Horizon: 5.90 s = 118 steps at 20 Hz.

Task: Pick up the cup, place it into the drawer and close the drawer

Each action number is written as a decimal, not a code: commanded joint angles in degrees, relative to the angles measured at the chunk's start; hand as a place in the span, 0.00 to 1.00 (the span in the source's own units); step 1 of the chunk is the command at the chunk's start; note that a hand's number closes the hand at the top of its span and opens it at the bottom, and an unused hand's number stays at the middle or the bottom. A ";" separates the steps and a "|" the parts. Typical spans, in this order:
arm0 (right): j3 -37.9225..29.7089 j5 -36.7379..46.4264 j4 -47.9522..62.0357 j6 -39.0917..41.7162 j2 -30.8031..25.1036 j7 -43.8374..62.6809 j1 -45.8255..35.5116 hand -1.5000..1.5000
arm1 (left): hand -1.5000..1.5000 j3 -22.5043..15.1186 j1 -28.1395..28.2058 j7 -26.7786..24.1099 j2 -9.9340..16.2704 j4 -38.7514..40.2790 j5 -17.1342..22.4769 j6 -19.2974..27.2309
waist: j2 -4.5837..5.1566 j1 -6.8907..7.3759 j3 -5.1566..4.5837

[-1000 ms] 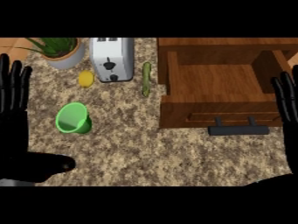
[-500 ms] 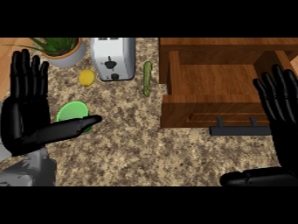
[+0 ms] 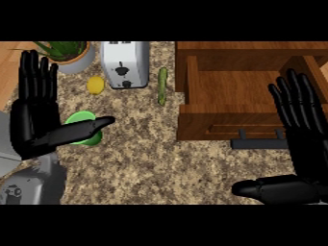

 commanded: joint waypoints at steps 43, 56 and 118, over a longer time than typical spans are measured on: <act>-5.09 -5.58 -4.34 1.97 -2.55 6.62 -2.72 0.00 | 0.00 11.64 3.84 -27.85 3.17 40.80 9.20 -6.87 | 0.03 -0.12 -0.02; -1.85 -2.11 -2.41 1.61 -0.28 3.27 -1.14 0.00 | 0.00 11.57 3.44 -35.00 4.38 49.99 10.39 -8.69 | -0.02 0.09 0.00; -5.62 -4.33 -3.00 2.96 -1.89 3.94 -0.95 0.00 | 1.00 5.34 -5.74 -52.69 5.72 55.97 11.79 -33.01 | -0.37 1.00 0.09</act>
